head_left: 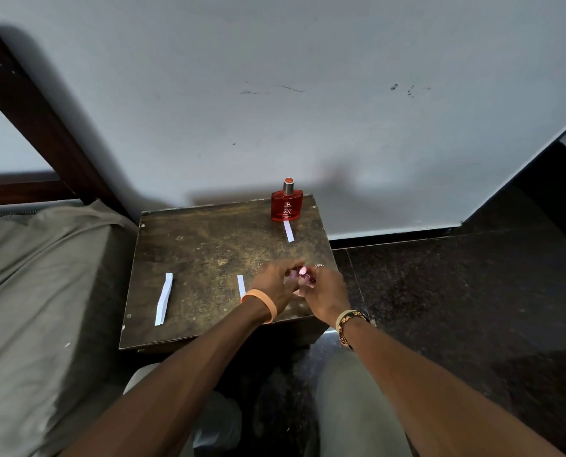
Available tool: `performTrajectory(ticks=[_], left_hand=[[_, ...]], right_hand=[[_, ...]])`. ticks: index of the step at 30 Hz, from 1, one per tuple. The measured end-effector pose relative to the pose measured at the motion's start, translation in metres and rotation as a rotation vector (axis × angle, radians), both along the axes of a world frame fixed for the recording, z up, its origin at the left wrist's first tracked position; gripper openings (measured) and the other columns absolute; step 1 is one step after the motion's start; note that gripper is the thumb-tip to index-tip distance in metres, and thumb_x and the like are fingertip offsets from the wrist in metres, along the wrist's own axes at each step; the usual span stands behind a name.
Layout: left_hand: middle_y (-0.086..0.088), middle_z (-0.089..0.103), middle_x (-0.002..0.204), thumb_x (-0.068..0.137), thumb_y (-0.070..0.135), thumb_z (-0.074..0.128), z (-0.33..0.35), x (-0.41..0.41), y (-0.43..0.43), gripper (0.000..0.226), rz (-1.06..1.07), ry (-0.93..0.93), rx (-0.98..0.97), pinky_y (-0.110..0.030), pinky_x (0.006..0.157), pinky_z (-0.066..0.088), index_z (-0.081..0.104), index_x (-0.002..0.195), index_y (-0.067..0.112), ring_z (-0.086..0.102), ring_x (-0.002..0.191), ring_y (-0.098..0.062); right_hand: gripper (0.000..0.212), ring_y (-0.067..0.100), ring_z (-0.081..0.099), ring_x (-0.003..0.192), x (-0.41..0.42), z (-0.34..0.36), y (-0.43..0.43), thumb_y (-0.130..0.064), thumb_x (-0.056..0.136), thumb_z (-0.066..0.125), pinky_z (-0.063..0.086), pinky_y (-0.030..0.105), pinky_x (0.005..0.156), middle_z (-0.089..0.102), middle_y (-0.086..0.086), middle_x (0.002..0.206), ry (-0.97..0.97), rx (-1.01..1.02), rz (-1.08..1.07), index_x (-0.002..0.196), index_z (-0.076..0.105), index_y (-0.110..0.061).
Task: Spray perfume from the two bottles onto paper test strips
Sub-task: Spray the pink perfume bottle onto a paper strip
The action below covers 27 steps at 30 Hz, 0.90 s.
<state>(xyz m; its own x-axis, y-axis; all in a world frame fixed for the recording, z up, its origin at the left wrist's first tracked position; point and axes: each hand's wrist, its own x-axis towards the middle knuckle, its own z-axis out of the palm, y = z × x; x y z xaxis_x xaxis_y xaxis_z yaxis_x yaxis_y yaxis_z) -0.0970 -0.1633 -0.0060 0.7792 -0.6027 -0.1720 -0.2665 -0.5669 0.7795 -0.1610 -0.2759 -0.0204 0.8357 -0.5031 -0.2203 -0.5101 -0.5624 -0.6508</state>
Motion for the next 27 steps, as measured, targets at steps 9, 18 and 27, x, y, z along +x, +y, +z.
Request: performTrajectory(ticks=[9,18,27], left_hand=[[0.006,0.074,0.084,0.078,0.023,0.076,-0.0018,0.0031,-0.0083,0.013,0.089,-0.126,-0.028,-0.013,0.066,0.043,0.076,0.091,0.022,0.062,0.076,-0.003],[0.0,0.073,0.102,0.081,0.009,0.069,0.003,0.0062,-0.0019,0.029,-0.075,-0.23,-0.024,-0.025,0.086,0.048,0.072,0.107,0.023,0.065,0.094,-0.014],[0.0,0.073,0.1,0.083,0.011,0.068,0.0037,0.0025,-0.0055,0.027,-0.047,-0.219,0.003,-0.028,0.084,0.051,0.071,0.108,0.021,0.065,0.092,-0.015]], right_hand=[[0.023,0.017,0.068,0.086,-0.0004,0.0026,-0.0043,-0.025,0.084,0.078,0.055,0.029,0.076,0.075,0.003,0.094,0.031,-0.083,0.056,0.106,0.075,-0.021],[0.02,0.014,0.068,0.086,0.0005,0.0028,-0.005,-0.025,0.082,0.079,0.052,0.025,0.075,0.074,-0.002,0.092,0.057,-0.075,0.048,0.101,0.076,-0.02],[0.025,0.011,0.061,0.08,-0.001,0.006,-0.0047,-0.023,0.081,0.08,0.046,0.022,0.073,0.075,0.0,0.096,0.049,-0.047,0.028,0.105,0.075,-0.02]])
